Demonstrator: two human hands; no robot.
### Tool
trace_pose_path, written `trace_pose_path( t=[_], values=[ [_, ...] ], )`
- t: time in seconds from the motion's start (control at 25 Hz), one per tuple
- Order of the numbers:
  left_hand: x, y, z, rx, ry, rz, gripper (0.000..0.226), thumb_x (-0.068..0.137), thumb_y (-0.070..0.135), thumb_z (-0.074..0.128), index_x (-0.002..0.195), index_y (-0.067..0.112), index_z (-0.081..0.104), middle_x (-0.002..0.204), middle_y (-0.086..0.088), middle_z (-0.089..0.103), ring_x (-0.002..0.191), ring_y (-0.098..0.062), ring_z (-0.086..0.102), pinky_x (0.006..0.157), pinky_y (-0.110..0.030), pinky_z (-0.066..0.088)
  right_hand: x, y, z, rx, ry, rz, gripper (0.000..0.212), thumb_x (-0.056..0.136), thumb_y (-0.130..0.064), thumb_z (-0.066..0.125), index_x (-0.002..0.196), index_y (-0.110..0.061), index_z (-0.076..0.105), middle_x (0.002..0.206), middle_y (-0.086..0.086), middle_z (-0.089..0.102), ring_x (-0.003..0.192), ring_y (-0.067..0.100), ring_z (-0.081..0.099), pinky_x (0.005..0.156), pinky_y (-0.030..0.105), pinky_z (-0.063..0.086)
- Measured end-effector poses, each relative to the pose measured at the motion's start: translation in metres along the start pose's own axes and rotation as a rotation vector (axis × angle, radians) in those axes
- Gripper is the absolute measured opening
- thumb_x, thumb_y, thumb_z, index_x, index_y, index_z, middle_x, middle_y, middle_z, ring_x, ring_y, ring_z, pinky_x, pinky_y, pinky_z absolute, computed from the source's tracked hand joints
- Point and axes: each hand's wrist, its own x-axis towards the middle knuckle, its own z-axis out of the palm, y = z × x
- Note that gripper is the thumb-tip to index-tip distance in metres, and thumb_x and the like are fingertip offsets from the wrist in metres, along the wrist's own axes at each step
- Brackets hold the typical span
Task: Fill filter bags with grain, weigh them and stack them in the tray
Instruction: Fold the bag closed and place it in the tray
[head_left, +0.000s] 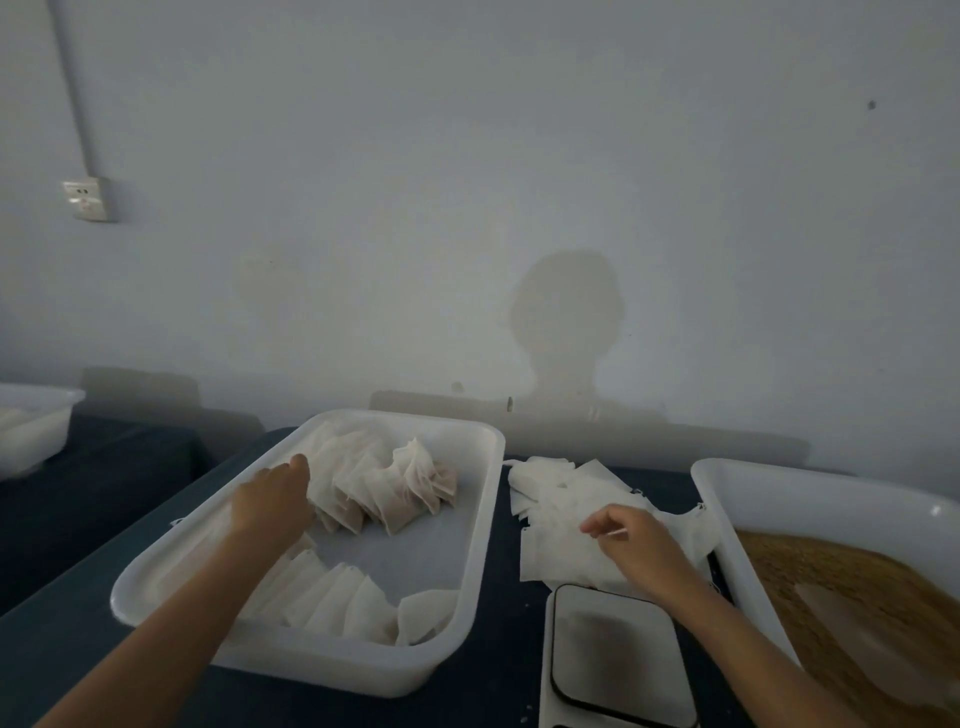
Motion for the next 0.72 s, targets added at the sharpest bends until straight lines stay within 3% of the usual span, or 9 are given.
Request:
trace_pose_path(
  t=[0.12,0.28,0.4,0.56,0.64,0.72],
  values=[
    [-0.002,0.023,-0.007,-0.090,0.019,0.066,0.015,0.092,0.027,0.052,0.104,0.020,0.048,0.098,0.005,0.062,0.090,-0.018,0.058,0.073,-0.028,0.047,0.036,0.026,-0.008,-0.214,0.111,0.096,0.020,0.094,-0.007,0.047,0.106,-0.015,0.061,0.115,0.002,0.061,0.103,0.014,0.056,0.086,0.025,0.046],
    [-0.006,0.048,-0.010,-0.209,0.062,0.097,0.013,0.092,0.031,0.051,0.103,0.024,0.051,0.102,0.008,0.063,0.090,-0.017,0.059,0.073,-0.028,0.044,0.065,0.054,0.002,-0.560,-0.049,0.168,0.036,0.094,-0.033,0.053,0.125,-0.016,0.045,0.131,0.005,0.049,0.119,0.023,0.048,0.098,0.037,0.043],
    [-0.008,0.058,-0.010,-0.259,0.080,0.112,0.011,0.093,0.033,0.048,0.100,0.027,0.053,0.102,0.008,0.065,0.087,-0.016,0.061,0.074,-0.028,0.048,0.075,0.062,0.011,-0.653,-0.101,0.213,0.050,0.090,-0.044,0.055,0.129,-0.017,0.040,0.134,0.005,0.043,0.122,0.025,0.045,0.100,0.038,0.040],
    [-0.009,0.064,-0.007,-0.307,0.118,0.121,0.009,0.094,0.032,0.045,0.094,0.028,0.054,0.096,0.008,0.066,0.082,-0.015,0.061,0.072,-0.029,0.049,0.080,0.062,0.011,-0.648,-0.103,0.159,0.023,0.094,-0.028,0.047,0.114,-0.018,0.047,0.122,0.003,0.054,0.111,0.021,0.052,0.092,0.032,0.040],
    [-0.011,0.069,-0.005,-0.325,0.120,0.119,0.009,0.094,0.032,0.045,0.092,0.028,0.054,0.094,0.008,0.067,0.080,-0.016,0.061,0.071,-0.030,0.049,0.081,0.060,0.007,-0.608,-0.101,0.149,0.009,0.094,-0.018,0.041,0.095,-0.017,0.051,0.102,0.001,0.057,0.098,0.021,0.054,0.080,0.027,0.041],
    [-0.014,0.077,-0.003,-0.340,0.125,0.124,0.011,0.093,0.032,0.045,0.093,0.028,0.055,0.094,0.008,0.067,0.081,-0.017,0.062,0.071,-0.030,0.048,0.083,0.061,0.002,-0.570,-0.088,0.134,0.030,0.097,-0.017,0.041,0.067,-0.018,0.042,0.075,-0.005,0.046,0.086,0.018,0.050,0.066,0.024,0.036]
  ],
)
